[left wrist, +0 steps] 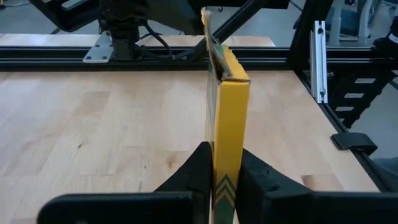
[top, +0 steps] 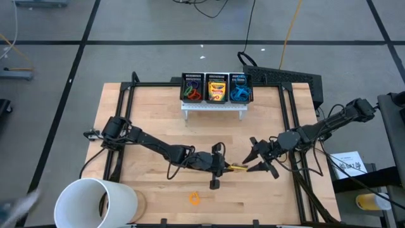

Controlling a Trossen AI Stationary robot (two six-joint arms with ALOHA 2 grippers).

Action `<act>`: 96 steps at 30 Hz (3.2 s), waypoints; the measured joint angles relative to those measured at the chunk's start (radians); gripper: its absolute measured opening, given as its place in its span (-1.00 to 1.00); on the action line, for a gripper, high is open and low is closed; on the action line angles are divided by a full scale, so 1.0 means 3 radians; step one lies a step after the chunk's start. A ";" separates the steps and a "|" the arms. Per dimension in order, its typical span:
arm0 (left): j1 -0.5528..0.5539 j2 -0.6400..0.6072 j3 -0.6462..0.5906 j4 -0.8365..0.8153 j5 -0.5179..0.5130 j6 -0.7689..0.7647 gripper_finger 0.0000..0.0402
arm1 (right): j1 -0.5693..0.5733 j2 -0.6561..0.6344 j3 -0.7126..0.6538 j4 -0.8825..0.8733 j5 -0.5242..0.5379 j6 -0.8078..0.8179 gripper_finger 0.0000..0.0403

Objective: Pick & Place Office Desk Supplies
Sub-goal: Put the crayon box into the middle black bin on the shelf

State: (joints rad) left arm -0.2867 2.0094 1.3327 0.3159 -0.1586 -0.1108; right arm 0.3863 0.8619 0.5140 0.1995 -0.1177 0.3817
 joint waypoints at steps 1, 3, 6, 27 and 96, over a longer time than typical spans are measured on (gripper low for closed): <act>0.0000 0.0000 0.0000 -0.0002 -0.0001 0.0001 -0.80 | 0.0006 0.0000 0.0000 0.0011 -0.0024 0.0000 -0.18; 0.0000 0.0000 0.0000 -0.0002 0.0000 0.0001 -0.83 | 0.0006 0.0000 0.0000 0.0021 -0.0029 0.0000 -0.18; 0.0000 0.0000 0.0000 -0.0002 0.0000 -0.0009 -0.83 | 0.0006 0.0021 0.0000 -0.0004 0.0143 -0.0001 -0.18; 0.0046 0.0003 0.0000 -0.0020 0.0000 -0.0092 -0.79 | 0.0006 0.0192 0.0000 0.0036 0.0216 -0.0011 -0.48; 0.0361 -0.2085 -0.1276 -0.0335 -0.0004 0.0273 -0.40 | -0.1790 0.0139 0.2033 -0.2203 0.0269 -0.1442 -0.98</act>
State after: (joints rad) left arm -0.1784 1.3838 0.9498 0.2153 -0.1597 -0.0290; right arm -0.1508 0.9037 1.1240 -0.4615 -0.0371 -0.0510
